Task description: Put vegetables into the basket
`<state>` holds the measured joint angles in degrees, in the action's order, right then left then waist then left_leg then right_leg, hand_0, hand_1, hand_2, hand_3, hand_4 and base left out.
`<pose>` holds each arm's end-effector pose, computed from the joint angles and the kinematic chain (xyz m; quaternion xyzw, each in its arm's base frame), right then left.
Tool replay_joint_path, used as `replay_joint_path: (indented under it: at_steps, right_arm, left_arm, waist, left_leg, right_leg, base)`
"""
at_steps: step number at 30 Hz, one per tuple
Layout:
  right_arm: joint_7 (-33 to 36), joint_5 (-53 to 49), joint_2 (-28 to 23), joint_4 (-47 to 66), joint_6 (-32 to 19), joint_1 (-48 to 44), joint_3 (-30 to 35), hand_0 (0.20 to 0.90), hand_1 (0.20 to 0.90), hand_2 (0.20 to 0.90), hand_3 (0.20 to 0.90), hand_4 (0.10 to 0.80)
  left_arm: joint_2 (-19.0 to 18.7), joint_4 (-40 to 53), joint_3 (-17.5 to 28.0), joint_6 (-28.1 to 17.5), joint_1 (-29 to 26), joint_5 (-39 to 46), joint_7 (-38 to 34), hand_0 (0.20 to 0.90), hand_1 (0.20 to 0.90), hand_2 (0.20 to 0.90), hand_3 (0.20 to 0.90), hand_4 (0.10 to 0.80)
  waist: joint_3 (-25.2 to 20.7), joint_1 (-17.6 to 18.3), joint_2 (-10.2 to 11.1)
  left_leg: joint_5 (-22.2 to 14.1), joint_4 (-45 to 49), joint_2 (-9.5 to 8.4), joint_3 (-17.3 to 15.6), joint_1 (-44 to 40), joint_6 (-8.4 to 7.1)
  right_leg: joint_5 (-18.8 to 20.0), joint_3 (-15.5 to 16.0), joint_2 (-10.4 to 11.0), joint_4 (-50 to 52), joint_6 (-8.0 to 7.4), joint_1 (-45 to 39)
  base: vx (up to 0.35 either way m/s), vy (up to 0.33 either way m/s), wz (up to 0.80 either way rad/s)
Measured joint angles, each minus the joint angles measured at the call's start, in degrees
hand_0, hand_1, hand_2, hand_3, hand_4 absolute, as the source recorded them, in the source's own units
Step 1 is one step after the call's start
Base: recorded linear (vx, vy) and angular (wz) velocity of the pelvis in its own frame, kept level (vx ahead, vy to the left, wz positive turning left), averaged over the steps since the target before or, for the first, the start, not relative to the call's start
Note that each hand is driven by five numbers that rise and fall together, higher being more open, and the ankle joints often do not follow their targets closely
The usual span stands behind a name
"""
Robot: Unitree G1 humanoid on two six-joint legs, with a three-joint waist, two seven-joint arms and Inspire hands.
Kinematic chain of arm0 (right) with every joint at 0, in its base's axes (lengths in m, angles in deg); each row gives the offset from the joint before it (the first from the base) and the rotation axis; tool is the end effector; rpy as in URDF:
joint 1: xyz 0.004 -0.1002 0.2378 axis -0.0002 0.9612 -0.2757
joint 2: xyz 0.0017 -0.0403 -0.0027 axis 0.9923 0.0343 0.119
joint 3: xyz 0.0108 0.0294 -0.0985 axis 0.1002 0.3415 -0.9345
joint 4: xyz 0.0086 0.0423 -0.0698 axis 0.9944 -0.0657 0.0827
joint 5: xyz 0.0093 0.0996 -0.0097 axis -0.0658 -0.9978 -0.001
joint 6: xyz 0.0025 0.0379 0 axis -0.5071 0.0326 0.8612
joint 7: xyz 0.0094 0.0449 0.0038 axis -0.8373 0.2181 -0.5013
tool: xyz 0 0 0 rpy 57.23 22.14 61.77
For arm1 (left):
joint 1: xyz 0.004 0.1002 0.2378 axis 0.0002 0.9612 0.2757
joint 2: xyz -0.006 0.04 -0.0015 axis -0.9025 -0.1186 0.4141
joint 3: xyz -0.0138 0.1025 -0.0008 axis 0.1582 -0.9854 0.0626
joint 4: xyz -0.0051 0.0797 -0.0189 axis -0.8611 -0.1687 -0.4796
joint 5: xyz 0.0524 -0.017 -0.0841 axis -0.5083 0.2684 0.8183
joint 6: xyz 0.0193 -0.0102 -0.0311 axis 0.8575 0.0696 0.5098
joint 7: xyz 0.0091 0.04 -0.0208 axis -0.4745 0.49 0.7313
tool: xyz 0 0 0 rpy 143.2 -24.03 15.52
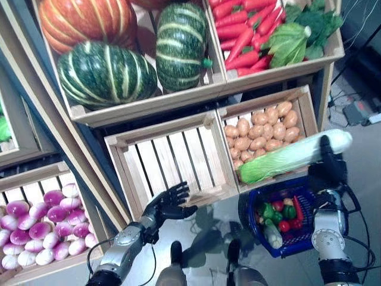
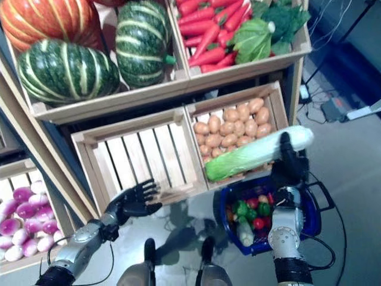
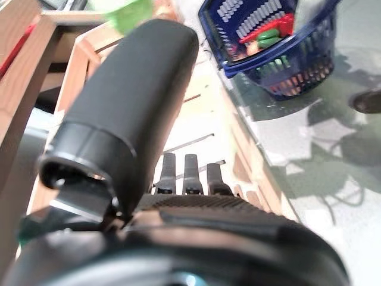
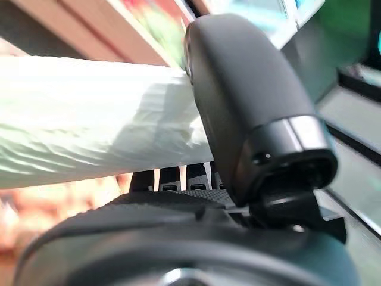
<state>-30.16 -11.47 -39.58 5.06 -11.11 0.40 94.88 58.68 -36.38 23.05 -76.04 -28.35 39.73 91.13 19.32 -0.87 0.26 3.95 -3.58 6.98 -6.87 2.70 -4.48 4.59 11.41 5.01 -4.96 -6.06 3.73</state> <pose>0.2137 -0.2700 0.0539 0.4547 -0.1713 -0.2126 0.8477 0.1984 0.2158 -0.0008 -0.0666 0.1749 -0.1371 0.9727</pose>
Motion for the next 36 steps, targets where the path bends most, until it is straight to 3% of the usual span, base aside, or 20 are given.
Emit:
replay_joint_path:
  at_steps: [4,10,25,36]
  right_arm:
    - [1.6,-2.1,-0.4,-5.5,-5.0,-2.1,3.3,0.300,0.300,0.300,0.300,0.400]
    - [4.6,-6.5,-0.8,-13.4,-8.0,-6.7,4.9,0.300,0.300,0.300,0.300,0.400]
    - [9.6,-10.8,-3.6,-29.8,-9.9,-17.4,4.7,0.300,0.300,0.300,0.300,0.400]
    - [21.8,-7.8,-6.6,-33.4,-11.3,-23.6,4.7,0.300,0.300,0.300,0.300,0.400]
  left_arm:
    - [-0.7,2.6,1.0,-1.4,-1.7,3.7,-1.2,0.900,0.900,0.900,0.900,0.800]
    - [-1.5,6.6,1.6,-3.0,-6.5,11.8,-1.2,0.900,0.900,0.900,0.900,0.800]
    - [-2.0,10.5,0.7,-5.8,-14.8,18.9,-0.5,0.900,0.900,0.900,0.900,0.800]
    - [-2.2,12.6,0.0,-5.7,-17.5,23.3,-0.9,0.900,0.900,0.900,0.900,0.800]
  waist:
    - [4.0,0.0,-0.5]
    - [9.0,-0.1,-0.7]
    - [10.3,-1.3,-1.0]
    - [10.5,-1.7,-1.9]
  left_leg:
    - [0.0,0.9,0.01,0.0,2.2,-0.01]
    - [-0.1,3.9,0.05,0.2,6.8,0.02]
    - [-1.4,17.1,-0.71,1.7,25.6,1.27]
    - [-3.0,25.3,-2.26,1.7,37.0,2.42]
  right_leg:
    - [0.4,0.0,0.0,0.1,0.14,1.8]
    - [0.8,0.1,0.1,1.7,0.37,5.6]
    - [-1.7,-0.1,2.9,17.7,1.37,25.3]
    - [-3.7,-2.0,5.4,26.9,1.30,37.8]
  base:
    - [-0.124,-0.006,0.00]
    - [-0.115,-0.031,0.01]
    - [-0.085,-0.041,0.03]
    - [-0.062,-0.063,0.00]
